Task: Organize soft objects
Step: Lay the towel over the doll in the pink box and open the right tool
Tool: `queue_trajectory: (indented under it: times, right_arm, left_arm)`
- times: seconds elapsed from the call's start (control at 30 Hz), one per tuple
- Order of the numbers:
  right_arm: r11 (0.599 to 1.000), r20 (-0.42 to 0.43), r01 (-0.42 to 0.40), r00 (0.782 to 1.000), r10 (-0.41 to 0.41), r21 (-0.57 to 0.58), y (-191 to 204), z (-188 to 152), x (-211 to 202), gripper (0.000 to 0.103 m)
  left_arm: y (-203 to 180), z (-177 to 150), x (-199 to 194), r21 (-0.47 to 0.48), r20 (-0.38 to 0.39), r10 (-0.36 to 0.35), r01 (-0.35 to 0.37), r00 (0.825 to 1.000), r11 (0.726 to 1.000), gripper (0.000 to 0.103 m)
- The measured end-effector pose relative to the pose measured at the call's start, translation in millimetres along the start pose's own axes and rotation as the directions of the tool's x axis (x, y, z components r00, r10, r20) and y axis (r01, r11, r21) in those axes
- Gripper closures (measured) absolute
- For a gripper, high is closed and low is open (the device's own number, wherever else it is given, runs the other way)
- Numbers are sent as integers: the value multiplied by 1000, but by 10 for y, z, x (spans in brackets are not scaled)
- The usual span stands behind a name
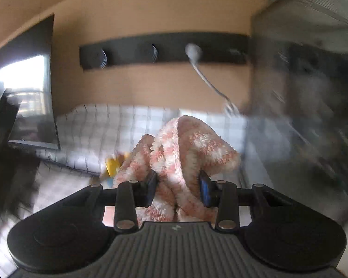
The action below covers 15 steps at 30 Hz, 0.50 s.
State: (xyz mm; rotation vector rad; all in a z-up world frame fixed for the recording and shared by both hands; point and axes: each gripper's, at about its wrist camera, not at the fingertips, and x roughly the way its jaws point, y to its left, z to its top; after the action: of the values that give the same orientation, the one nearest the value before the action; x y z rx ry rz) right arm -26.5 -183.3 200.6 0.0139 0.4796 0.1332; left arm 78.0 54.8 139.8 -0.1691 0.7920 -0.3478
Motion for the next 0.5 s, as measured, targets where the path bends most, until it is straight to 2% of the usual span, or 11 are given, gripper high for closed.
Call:
queue_trajectory:
  times: [0.1,0.2,0.27,0.33,0.43,0.5]
  right_arm:
    - [999,0,-28,1000,28,-30,189,341,457,65]
    - [998,-93,-63,994,65,29,345,592,1023,65]
    - [990,-156,-111,980,123,87,442,631,1393,65]
    - [985,-211,-132,966,152,108,586,499,1711,65]
    - [991,-340,-120,931,134,61,847,92,2147,65]
    - [993,-273,-104,958,87,-50,1020,-70,2159,62]
  left_arm:
    - [106,-198,-178,-71,4,-14,15,1000,997,35]
    - [226,-366,-314,-112,-2,-18,18,1000,994,35]
    - [315,-453,-378,-136,-2,-17,16,1000,991,35]
    - [418,-542,-431,-166,-4,-11,10,1000,986,36]
    - [563,-649,-482,-210,-17,12,-15,1000,978,36]
    - [646,-701,-524,-221,-32,48,-54,998,974,36]
